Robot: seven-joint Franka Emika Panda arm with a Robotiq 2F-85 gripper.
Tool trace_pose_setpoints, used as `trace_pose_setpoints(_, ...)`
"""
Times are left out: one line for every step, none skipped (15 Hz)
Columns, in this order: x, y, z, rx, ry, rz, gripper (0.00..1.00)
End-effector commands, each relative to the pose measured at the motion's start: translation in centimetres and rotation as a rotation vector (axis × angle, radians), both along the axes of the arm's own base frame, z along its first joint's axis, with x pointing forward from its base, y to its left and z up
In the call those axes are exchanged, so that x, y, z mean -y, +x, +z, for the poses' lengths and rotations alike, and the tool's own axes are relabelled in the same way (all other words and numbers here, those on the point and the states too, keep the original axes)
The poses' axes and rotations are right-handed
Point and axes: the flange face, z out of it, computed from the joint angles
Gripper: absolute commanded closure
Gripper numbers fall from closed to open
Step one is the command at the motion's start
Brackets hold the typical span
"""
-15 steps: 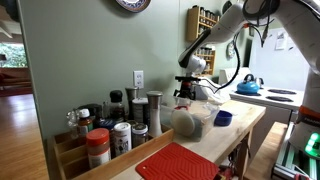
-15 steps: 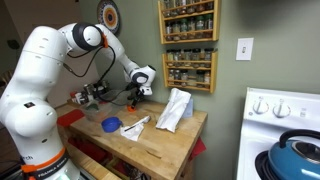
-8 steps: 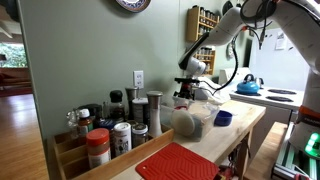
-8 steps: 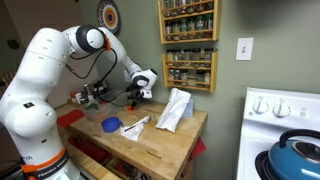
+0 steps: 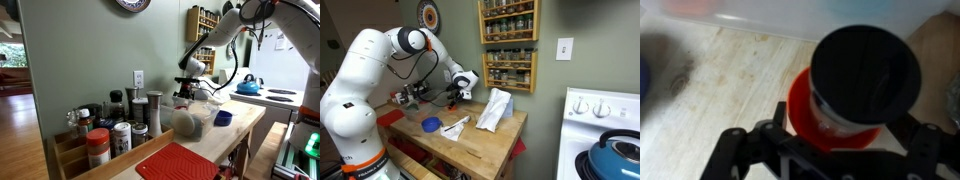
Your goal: Remove the orange bowl from the case, put it on the table, put the container with a black lid in the orange bowl and then put them both in the clear case
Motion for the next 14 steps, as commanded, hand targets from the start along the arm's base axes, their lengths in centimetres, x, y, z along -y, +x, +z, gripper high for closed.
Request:
trace_pose_setpoints(0.0,0.3,-0.8,-0.009,0.046,0.009,0.06)
trace_pose_setpoints(0.0,0.4,-0.8,-0.006,0.048,0.007,0.26)
trace_pose_setpoints(0.0,0.5,-0.7,0.003,0.047,0.003,0.34)
trace_pose_setpoints(0.1,0.5,-0.6,0.007,0.049,0.003,0.42)
trace_pose_setpoints(0.2,0.6,-0.1,0.015,0.049,0.001,0.49)
trace_pose_setpoints(0.3,0.7,0.3,0.019,0.045,0.003,0.50)
trace_pose_setpoints(0.4,0.8,0.6,0.021,0.046,0.004,0.50)
trace_pose_setpoints(0.6,0.8,1.0,0.022,0.046,0.001,0.51)
trace_pose_setpoints(0.8,0.8,1.6,0.014,0.049,-0.003,0.51)
trace_pose_setpoints(0.9,0.9,2.1,0.014,0.051,0.000,0.51)
trace_pose_setpoints(1.1,0.9,3.1,0.019,0.047,0.004,0.51)
trace_pose_setpoints(1.3,1.0,4.0,0.023,0.048,0.011,0.51)
trace_pose_setpoints(1.5,1.0,5.0,0.030,0.047,0.014,0.51)
trace_pose_setpoints(1.7,1.1,6.3,0.042,0.050,0.021,0.51)
